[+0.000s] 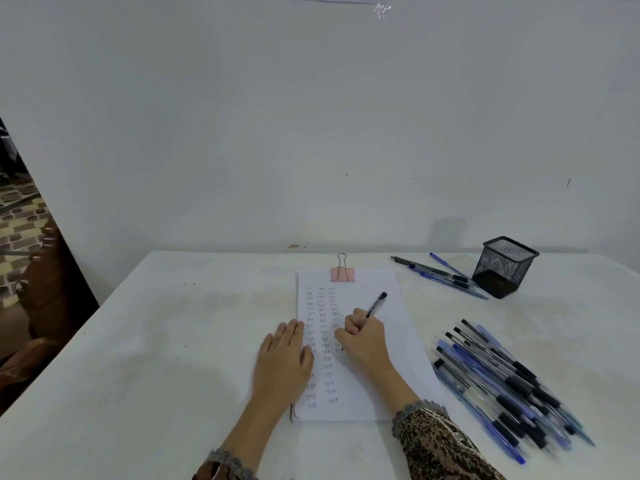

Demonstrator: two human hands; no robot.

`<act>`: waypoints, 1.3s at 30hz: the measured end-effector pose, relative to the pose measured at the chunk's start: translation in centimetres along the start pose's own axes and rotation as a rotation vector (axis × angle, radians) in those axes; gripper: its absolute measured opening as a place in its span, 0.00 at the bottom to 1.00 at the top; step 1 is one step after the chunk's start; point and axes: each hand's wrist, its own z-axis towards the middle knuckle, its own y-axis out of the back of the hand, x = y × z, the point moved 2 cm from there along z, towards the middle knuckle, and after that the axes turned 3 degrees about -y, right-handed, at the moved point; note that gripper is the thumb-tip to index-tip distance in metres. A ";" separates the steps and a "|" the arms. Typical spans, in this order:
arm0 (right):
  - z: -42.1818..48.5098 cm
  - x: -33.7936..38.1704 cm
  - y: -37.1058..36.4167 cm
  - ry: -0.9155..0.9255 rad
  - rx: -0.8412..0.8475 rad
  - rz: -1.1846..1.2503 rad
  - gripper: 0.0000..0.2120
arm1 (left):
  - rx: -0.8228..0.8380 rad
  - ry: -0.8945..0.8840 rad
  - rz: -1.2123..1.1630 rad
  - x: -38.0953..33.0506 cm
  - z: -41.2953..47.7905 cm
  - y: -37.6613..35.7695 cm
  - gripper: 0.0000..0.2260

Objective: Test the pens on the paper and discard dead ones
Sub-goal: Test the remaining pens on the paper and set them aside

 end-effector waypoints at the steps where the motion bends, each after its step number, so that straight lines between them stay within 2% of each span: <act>1: 0.0 0.0 0.0 0.012 0.010 -0.008 0.24 | -0.003 -0.003 0.003 0.0 0.0 0.0 0.24; 4: 0.0 -0.1 0.2 -0.072 0.008 0.116 0.24 | -0.010 -0.004 0.003 0.1 -0.1 -0.1 0.24; 8: 0.4 -0.6 2.3 -0.343 0.022 0.845 0.22 | -0.008 -0.004 -0.008 0.0 0.0 -0.1 0.24; 10: 0.5 -0.7 2.9 -0.391 -0.001 1.024 0.24 | -0.010 0.001 -0.006 0.0 0.0 -0.1 0.24; 19: 0.8 -1.0 3.1 -0.423 -0.131 1.252 0.11 | -0.007 0.004 0.000 0.1 0.0 -0.1 0.24; 22: 0.5 -0.8 3.4 -0.423 -0.214 1.190 0.09 | 0.000 0.003 -0.002 0.1 0.0 -0.1 0.24; 27: 0.0 -0.6 3.3 -0.395 -0.355 1.046 0.14 | 0.024 0.006 0.039 0.1 0.2 -0.3 0.27; 30: -0.3 -0.3 3.4 -0.409 -0.371 0.980 0.10 | 0.024 0.005 0.029 0.1 0.2 -0.4 0.35; 32: -0.4 0.3 4.1 -0.388 -0.355 0.835 0.10 | 0.011 0.005 0.012 0.2 0.2 -0.4 0.32; 34: -0.2 1.8 6.1 -0.290 -0.346 0.467 0.12 | 0.015 0.006 0.006 0.2 0.1 -0.3 0.27; 37: 0.8 3.5 10.9 -0.113 -0.333 -0.306 0.14 | 0.015 0.004 0.006 0.1 0.1 -0.1 0.24; 39: 1.9 2.6 14.7 -0.219 -0.320 -0.714 0.14 | 0.005 -0.001 0.009 0.0 0.1 -0.1 0.23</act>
